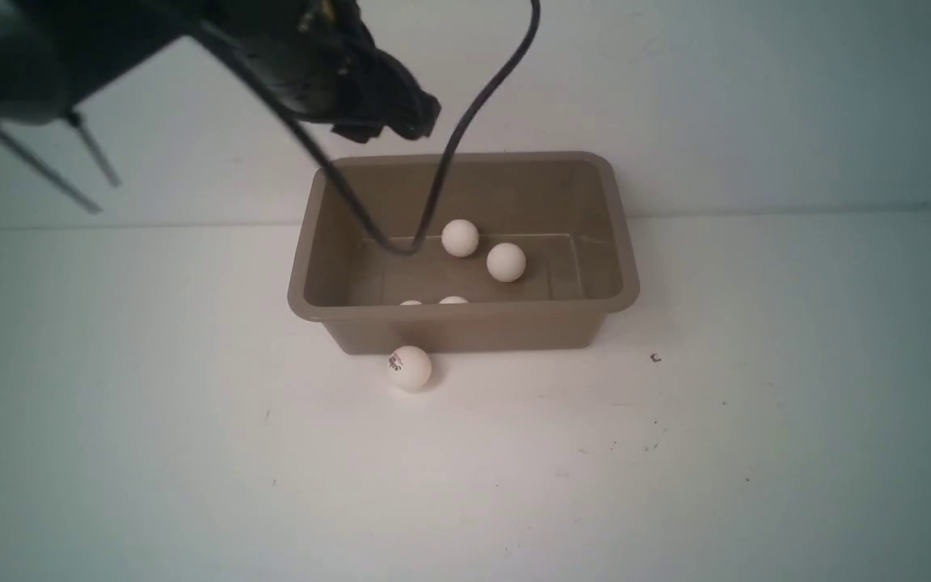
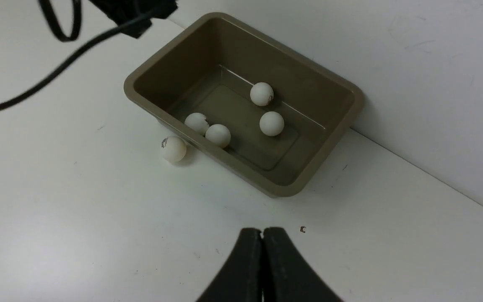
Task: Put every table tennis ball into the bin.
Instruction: Use the left arm to clamp the table tennis ball closest to it
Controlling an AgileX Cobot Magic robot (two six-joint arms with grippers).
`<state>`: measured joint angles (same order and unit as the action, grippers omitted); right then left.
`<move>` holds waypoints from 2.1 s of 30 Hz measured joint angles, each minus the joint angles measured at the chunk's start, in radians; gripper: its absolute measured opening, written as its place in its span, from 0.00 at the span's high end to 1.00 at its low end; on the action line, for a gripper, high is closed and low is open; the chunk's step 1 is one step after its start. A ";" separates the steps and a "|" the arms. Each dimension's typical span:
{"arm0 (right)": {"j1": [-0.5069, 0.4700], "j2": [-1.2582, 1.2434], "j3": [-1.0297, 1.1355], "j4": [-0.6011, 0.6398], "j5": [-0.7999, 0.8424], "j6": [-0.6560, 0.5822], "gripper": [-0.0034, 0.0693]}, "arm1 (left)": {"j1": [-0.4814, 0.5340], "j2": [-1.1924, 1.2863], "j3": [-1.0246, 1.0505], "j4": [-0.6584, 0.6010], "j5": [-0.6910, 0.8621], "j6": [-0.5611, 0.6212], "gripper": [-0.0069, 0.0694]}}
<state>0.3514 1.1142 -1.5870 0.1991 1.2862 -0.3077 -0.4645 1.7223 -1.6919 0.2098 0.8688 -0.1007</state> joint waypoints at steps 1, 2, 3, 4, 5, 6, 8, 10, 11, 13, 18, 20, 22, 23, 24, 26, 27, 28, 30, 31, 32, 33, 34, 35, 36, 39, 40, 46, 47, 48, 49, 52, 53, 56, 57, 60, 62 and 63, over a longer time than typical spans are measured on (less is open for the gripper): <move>0.000 0.000 0.000 0.000 0.000 0.000 0.98 | -0.002 -0.007 0.009 0.000 0.002 0.000 0.62; 0.000 0.000 0.000 0.000 0.000 -0.003 0.98 | -0.011 -0.044 0.060 0.000 0.002 -0.003 0.63; 0.000 0.000 0.000 0.001 0.000 -0.005 0.98 | -0.022 -0.082 0.120 -0.002 -0.001 -0.012 0.64; 0.000 0.000 0.000 0.001 0.000 -0.009 0.98 | -0.035 -0.118 0.187 -0.003 -0.012 -0.027 0.64; 0.000 0.000 0.000 0.002 0.000 -0.015 0.98 | -0.042 -0.148 0.245 -0.007 -0.023 -0.044 0.64; 0.000 0.000 0.000 0.002 0.000 -0.021 0.98 | -0.051 -0.176 0.306 -0.009 -0.047 -0.066 0.64; 0.000 0.000 0.000 0.002 0.000 -0.024 0.98 | -0.064 -0.229 0.431 -0.012 -0.097 -0.122 0.64; 0.000 0.000 0.000 0.003 0.000 -0.025 0.98 | -0.074 -0.288 0.591 -0.013 -0.211 -0.219 0.64; 0.000 0.000 0.000 0.003 0.000 -0.025 0.98 | -0.074 -0.309 0.668 -0.012 -0.275 -0.274 0.64; 0.000 0.000 0.000 0.005 0.000 -0.025 0.98 | -0.075 -0.319 0.744 -0.012 -0.349 -0.336 0.64; 0.000 0.000 0.000 0.026 0.000 -0.025 0.98 | -0.075 -0.277 0.881 -0.012 -0.560 -0.497 0.63; 0.000 0.000 0.000 0.040 0.000 -0.025 0.98 | -0.075 -0.239 0.889 -0.011 -0.614 -0.528 0.62; 0.000 0.000 0.000 0.062 0.000 -0.025 0.98 | -0.075 -0.181 0.889 -0.011 -0.683 -0.564 0.62; 0.000 0.000 0.000 0.068 0.000 -0.025 0.98 | -0.075 -0.152 0.889 -0.011 -0.705 -0.581 0.62; 0.000 0.000 0.000 0.074 0.000 -0.025 0.98 | -0.075 -0.117 0.889 -0.011 -0.721 -0.589 0.62; 0.000 0.000 0.000 0.080 0.000 -0.025 0.98 | -0.075 -0.085 0.889 -0.010 -0.731 -0.594 0.62; 0.000 0.000 0.000 0.085 0.000 -0.025 0.98 | -0.075 -0.050 0.889 -0.010 -0.746 -0.591 0.61; 0.000 0.000 0.000 0.089 0.000 -0.025 0.98 | -0.074 -0.035 0.889 -0.009 -0.754 -0.588 0.60; 0.000 0.000 0.000 0.094 0.000 -0.025 0.98 | -0.073 -0.017 0.889 -0.009 -0.764 -0.583 0.59; 0.000 0.000 0.000 0.101 0.000 -0.025 0.98 | -0.070 0.004 0.889 -0.007 -0.774 -0.579 0.57; 0.000 0.000 0.000 0.105 0.000 -0.025 0.98 | -0.069 0.016 0.889 0.002 -0.784 -0.576 0.55; 0.000 0.000 0.000 0.110 0.000 -0.025 0.98 | -0.068 0.020 0.889 0.017 -0.796 -0.572 0.52; 0.000 0.000 0.000 0.113 0.000 -0.025 0.98 | -0.068 0.020 0.889 0.020 -0.798 -0.572 0.51; 0.000 0.000 0.000 0.114 0.000 -0.025 0.98 | -0.068 0.022 0.889 0.028 -0.805 -0.571 0.50; 0.000 0.000 0.000 0.117 0.000 -0.025 0.98 | -0.068 0.022 0.889 0.038 -0.819 -0.569 0.48; 0.000 0.000 0.000 0.121 0.000 -0.025 0.98 | -0.068 0.023 0.889 0.072 -0.847 -0.555 0.40; 0.000 0.000 0.000 0.124 0.000 -0.027 0.98 | -0.068 0.023 0.889 0.082 -0.854 -0.548 0.36; 0.000 0.000 0.000 0.156 0.000 -0.039 0.98 | -0.056 0.023 0.889 0.102 -0.881 -0.536 0.30; 0.000 0.000 0.000 0.164 0.000 -0.040 0.98 | -0.048 0.024 0.887 0.103 -0.881 -0.534 0.29; 0.000 0.000 0.000 0.172 0.000 -0.040 0.98 | -0.045 0.027 0.885 0.103 -0.881 -0.531 0.29; 0.000 0.000 0.000 0.177 0.000 -0.040 0.98 | -0.040 0.029 0.881 0.104 -0.881 -0.530 0.29; 0.000 0.000 0.000 0.207 0.000 -0.041 0.98 | -0.029 0.033 0.879 0.105 -0.892 -0.530 0.29; 0.000 0.000 0.000 0.220 0.000 -0.041 0.98 | -0.026 0.033 0.879 0.106 -0.900 -0.528 0.29; 0.000 0.000 0.000 0.242 0.000 -0.049 0.98 | -0.020 0.034 0.869 0.106 -0.930 -0.501 0.29; 0.000 0.000 0.000 0.249 0.000 -0.049 0.98 | -0.016 0.035 0.860 0.107 -0.930 -0.493 0.29; 0.000 0.000 0.000 0.263 0.000 -0.051 0.98 | -0.011 0.048 0.827 0.109 -0.927 -0.475 0.29; 0.000 0.000 0.000 0.270 0.000 -0.051 0.98 | -0.009 0.062 0.814 0.109 -0.925 -0.465 0.29; 0.000 0.000 0.000 0.271 0.000 -0.051 0.98 | -0.009 0.067 0.811 0.109 -0.925 -0.461 0.29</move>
<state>0.3514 1.1142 -1.5870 0.4697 1.2862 -0.3592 -0.4731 1.7896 -0.8804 0.3184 -0.0561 -0.5618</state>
